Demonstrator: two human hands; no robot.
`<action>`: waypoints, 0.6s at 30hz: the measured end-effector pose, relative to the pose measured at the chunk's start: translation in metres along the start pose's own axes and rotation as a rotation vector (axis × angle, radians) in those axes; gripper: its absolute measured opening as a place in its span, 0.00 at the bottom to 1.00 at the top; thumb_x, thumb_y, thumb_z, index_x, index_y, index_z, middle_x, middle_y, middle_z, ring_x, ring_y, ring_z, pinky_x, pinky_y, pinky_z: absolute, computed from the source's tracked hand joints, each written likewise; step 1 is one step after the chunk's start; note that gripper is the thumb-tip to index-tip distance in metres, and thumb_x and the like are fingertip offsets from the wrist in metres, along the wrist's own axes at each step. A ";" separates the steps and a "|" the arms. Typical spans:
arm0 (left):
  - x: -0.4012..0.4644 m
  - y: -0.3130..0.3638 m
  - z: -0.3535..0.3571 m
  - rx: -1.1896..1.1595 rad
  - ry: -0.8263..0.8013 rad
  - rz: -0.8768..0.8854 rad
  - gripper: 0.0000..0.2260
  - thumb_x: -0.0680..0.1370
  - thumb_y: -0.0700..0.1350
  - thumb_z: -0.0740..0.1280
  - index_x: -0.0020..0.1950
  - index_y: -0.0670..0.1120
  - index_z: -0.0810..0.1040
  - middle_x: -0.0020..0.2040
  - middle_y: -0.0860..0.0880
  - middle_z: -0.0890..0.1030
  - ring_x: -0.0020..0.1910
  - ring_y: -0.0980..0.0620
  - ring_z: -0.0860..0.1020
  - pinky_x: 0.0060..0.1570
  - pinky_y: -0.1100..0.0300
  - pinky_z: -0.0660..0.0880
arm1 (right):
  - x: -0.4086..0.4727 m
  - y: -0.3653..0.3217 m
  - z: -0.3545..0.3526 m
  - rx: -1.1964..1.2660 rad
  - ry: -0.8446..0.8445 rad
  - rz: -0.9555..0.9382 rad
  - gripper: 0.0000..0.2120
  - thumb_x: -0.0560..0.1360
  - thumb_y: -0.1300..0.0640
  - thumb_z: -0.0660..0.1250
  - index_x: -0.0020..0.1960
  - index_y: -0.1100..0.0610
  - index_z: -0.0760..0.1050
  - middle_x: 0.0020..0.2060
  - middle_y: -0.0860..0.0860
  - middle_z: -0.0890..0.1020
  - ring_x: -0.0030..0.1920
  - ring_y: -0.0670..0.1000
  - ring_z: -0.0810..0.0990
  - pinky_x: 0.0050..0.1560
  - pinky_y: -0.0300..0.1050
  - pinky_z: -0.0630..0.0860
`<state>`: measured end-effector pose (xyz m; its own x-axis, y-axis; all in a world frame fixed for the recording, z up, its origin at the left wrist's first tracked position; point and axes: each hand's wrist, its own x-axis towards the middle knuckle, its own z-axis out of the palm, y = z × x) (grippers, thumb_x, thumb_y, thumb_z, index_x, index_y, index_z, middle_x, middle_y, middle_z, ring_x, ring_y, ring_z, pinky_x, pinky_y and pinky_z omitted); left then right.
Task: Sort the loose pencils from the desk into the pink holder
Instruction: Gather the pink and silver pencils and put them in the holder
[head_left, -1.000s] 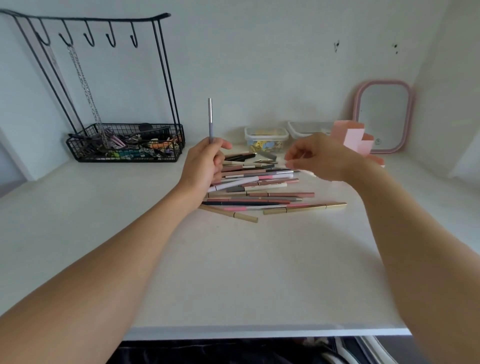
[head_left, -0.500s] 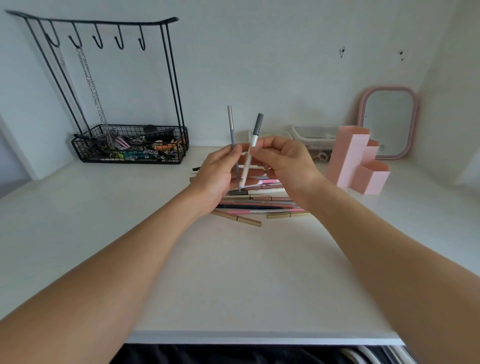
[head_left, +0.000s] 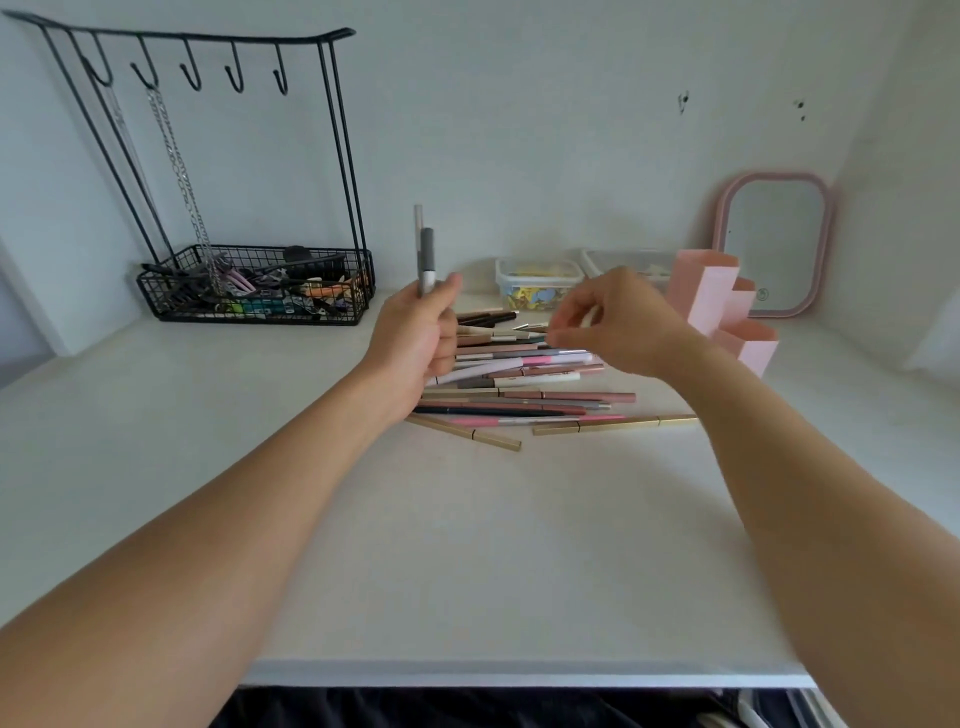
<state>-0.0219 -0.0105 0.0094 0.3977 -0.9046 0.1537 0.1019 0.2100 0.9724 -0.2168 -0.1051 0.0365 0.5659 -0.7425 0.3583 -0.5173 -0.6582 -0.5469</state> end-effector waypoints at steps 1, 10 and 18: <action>0.002 0.000 -0.002 -0.034 0.027 -0.010 0.15 0.84 0.50 0.62 0.39 0.49 0.64 0.27 0.52 0.60 0.22 0.55 0.55 0.19 0.64 0.55 | -0.001 0.004 -0.003 -0.075 -0.067 -0.020 0.02 0.70 0.60 0.77 0.42 0.56 0.85 0.37 0.46 0.84 0.32 0.32 0.76 0.33 0.22 0.68; 0.003 -0.004 -0.001 -0.009 -0.002 -0.063 0.20 0.85 0.54 0.57 0.35 0.49 0.61 0.27 0.51 0.61 0.23 0.54 0.56 0.21 0.63 0.54 | 0.000 0.012 0.012 -0.293 -0.269 -0.066 0.04 0.71 0.56 0.77 0.46 0.53 0.85 0.42 0.46 0.82 0.37 0.39 0.74 0.36 0.33 0.66; 0.003 -0.004 -0.002 -0.087 0.049 -0.071 0.17 0.84 0.54 0.61 0.38 0.48 0.67 0.25 0.53 0.61 0.22 0.55 0.57 0.22 0.62 0.54 | 0.000 0.014 0.004 -0.331 -0.287 -0.068 0.01 0.77 0.57 0.70 0.48 0.52 0.79 0.40 0.42 0.77 0.40 0.42 0.73 0.38 0.31 0.66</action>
<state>-0.0195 -0.0140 0.0056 0.4307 -0.8994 0.0744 0.2090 0.1797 0.9613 -0.2213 -0.1141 0.0257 0.7369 -0.6624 0.1350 -0.6240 -0.7433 -0.2411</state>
